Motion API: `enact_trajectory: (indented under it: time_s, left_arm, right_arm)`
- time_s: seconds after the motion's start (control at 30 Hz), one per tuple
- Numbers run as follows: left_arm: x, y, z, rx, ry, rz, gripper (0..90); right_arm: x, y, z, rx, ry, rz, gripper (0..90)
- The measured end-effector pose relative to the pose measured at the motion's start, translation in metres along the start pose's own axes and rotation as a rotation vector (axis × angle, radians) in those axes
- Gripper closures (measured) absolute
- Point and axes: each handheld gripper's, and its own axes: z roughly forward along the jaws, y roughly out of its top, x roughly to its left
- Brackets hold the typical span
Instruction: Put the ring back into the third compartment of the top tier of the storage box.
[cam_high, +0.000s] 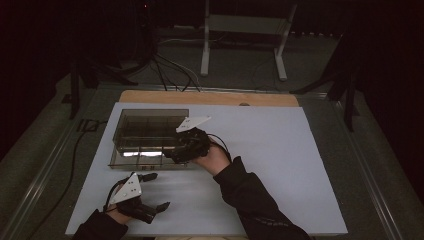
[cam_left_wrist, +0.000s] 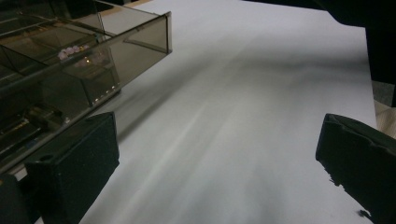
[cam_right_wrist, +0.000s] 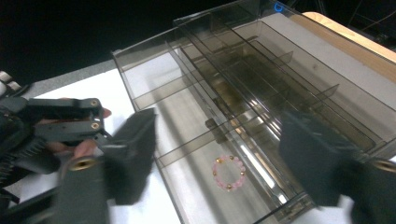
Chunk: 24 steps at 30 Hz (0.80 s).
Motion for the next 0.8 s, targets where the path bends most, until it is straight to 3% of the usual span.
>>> enact_trajectory:
  time_s: [0.03,0.1,0.3,0.4,0.53,0.8]
  left_arm:
    - [0.000,0.000,0.000,0.000,0.000,0.000,0.6]
    - [0.000,0.001,0.000,-0.008,-0.001,0.000,0.6]
    - [0.001,0.000,0.000,-0.003,0.003,0.001,0.6]
    - [0.001,0.000,0.001,0.004,0.004,-0.001,0.6]
    - [0.001,-0.001,0.001,0.002,0.009,-0.005,0.6]
    - [0.002,-0.001,0.002,0.005,0.010,-0.007,0.6]
  right_arm:
    - [0.000,0.000,0.000,0.000,0.000,0.000,23.7]
    - [0.001,0.001,-0.003,-0.024,0.003,0.014,15.2]
    - [-0.001,0.001,-0.009,-0.047,0.004,0.027,7.3]
    - [-0.002,0.000,-0.011,-0.042,0.000,0.007,1.1]
    - [-0.001,-0.004,-0.017,-0.068,-0.040,0.015,0.0]
    - [-0.009,-0.008,-0.027,-0.073,-0.020,0.044,0.0]
